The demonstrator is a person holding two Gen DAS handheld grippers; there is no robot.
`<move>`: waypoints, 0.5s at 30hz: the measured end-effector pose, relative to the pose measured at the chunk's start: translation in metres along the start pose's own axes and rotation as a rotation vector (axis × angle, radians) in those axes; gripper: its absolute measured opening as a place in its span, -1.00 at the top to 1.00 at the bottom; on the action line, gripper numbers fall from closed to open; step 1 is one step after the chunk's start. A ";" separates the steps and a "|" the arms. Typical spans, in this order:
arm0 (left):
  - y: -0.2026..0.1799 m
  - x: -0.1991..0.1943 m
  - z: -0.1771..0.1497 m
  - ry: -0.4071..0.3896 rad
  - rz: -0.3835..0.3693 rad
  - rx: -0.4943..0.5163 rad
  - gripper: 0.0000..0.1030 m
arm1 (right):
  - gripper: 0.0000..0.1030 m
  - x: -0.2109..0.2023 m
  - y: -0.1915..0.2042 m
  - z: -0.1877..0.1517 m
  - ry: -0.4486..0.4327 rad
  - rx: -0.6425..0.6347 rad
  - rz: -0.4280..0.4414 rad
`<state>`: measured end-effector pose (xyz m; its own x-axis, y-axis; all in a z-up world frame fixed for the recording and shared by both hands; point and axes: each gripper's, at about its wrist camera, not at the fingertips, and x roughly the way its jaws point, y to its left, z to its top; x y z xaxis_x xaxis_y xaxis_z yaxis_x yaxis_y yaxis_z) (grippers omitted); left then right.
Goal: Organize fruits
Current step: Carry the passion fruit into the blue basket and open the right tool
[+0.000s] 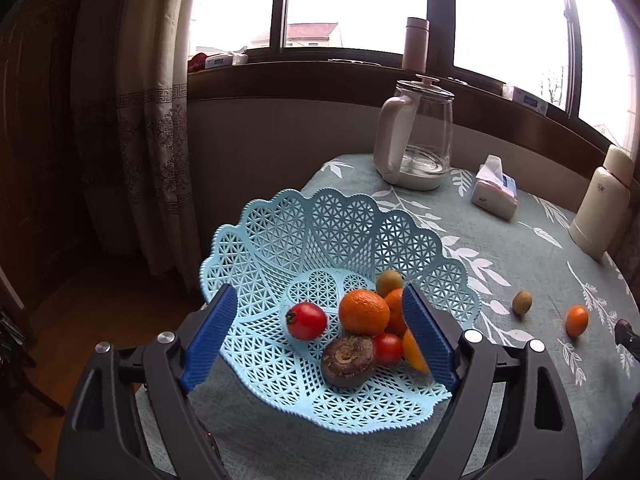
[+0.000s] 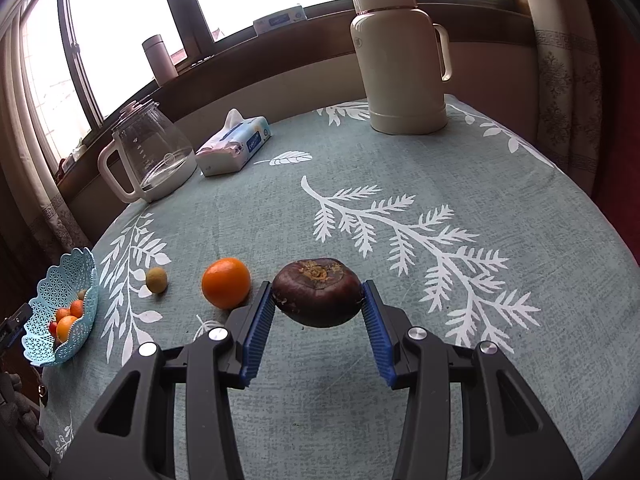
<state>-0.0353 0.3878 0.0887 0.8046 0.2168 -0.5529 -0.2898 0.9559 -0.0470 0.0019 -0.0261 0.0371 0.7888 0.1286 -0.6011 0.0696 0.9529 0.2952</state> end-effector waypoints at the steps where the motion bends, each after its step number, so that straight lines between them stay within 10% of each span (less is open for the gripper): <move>1: -0.006 0.001 -0.002 0.013 -0.017 0.022 -0.74 | 0.12 0.000 0.000 0.000 0.000 0.001 -0.001; 15: -0.044 0.030 -0.016 0.096 -0.038 0.164 -0.89 | 0.12 -0.002 -0.001 -0.001 -0.003 0.009 0.003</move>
<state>-0.0069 0.3487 0.0606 0.7580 0.1674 -0.6304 -0.1653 0.9843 0.0625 0.0000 -0.0271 0.0374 0.7909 0.1304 -0.5979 0.0729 0.9500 0.3037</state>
